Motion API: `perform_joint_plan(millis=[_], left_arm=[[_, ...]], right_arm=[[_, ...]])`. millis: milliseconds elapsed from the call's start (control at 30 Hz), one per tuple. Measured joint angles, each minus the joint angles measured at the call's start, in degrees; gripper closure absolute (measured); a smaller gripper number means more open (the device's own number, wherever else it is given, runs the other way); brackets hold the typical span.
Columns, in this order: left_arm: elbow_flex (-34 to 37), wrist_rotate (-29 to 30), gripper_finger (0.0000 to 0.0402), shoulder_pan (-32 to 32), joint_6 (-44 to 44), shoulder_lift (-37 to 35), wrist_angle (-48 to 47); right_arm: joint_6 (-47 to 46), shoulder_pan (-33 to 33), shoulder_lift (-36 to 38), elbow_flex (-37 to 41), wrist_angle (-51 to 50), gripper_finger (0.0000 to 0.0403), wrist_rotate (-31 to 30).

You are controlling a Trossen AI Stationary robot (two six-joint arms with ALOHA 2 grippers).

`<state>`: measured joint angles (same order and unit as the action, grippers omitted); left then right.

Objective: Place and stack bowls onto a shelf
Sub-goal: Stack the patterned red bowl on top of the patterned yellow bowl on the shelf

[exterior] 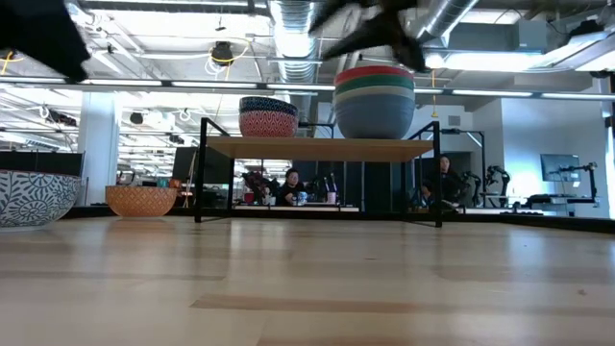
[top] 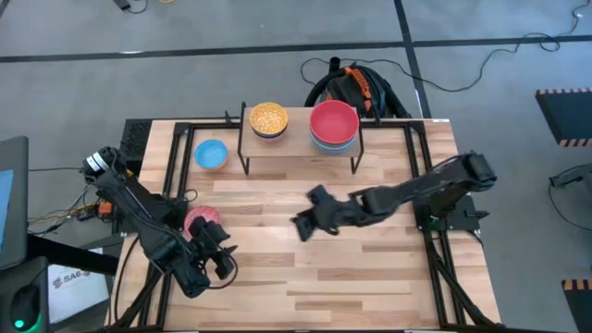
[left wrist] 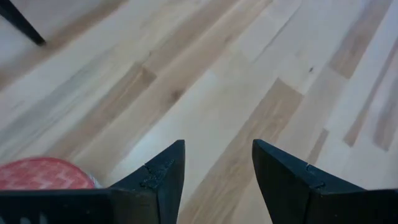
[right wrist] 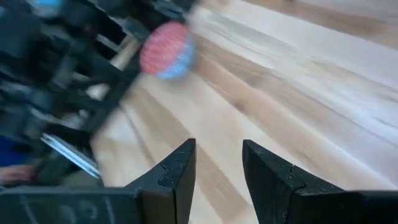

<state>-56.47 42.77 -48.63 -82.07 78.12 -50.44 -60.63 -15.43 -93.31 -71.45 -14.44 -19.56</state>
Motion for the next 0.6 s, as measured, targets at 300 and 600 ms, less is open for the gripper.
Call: perform_joint_plan(millis=[300,600], left_arm=[[1.73,-5.66,0.0231,2.59,-6.29,-7.75,-9.51],[1.73,-10.87,0.0231,3.0,-9.22,-17.66,-21.13]], right_arm=[[1.58,4.07,-16.23,-8.37,15.38,0.0244,7.87],[7.5,8.27,-32.11,-24.07,18.39,0.0244,14.56]])
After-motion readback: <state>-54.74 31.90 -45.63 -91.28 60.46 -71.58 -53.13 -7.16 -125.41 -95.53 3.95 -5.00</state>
